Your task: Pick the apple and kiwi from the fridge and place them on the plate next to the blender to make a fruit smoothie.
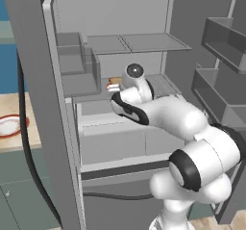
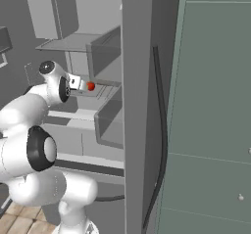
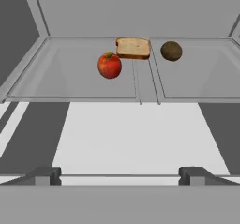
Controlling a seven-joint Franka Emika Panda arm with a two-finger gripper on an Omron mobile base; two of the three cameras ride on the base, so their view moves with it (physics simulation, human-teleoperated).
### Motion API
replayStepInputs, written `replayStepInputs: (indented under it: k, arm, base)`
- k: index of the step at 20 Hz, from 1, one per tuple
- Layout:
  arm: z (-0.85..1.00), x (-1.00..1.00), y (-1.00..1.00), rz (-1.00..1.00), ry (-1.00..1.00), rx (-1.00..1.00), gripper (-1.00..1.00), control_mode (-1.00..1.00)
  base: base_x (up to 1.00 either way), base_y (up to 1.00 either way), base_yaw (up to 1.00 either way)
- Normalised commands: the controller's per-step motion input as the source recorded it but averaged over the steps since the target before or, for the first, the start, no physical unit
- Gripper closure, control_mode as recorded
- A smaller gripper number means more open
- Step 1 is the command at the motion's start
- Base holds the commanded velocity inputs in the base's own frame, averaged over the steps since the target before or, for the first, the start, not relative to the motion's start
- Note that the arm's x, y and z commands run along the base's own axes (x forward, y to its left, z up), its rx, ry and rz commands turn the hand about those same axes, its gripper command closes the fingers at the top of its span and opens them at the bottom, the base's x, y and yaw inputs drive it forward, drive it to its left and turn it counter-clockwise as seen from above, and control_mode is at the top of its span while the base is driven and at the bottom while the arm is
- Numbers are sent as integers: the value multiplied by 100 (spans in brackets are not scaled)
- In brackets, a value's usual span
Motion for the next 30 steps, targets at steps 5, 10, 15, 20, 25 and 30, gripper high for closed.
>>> replayStepInputs:
  k: [5, 10, 15, 20, 25, 30]
  arm:
    - [-10, 45, 3, 0, 6, 0, -100, -100]
    - [-24, 29, 0, 0, 0, 0, -100, -100]
    - [-27, 35, 0, 0, 0, 0, -100, -100]
    - [-22, 44, 0, 0, 0, 0, -100, -100]
    - [-12, 49, 0, 0, 0, 0, -100, -100]
    - [-14, 46, 0, 0, 0, 0, -100, -100]
  base:
    - [0, 0, 0]
    - [0, 0, 0]
    - [0, 0, 0]
    - [0, 0, 0]
    - [0, 0, 0]
    - [0, 0, 0]
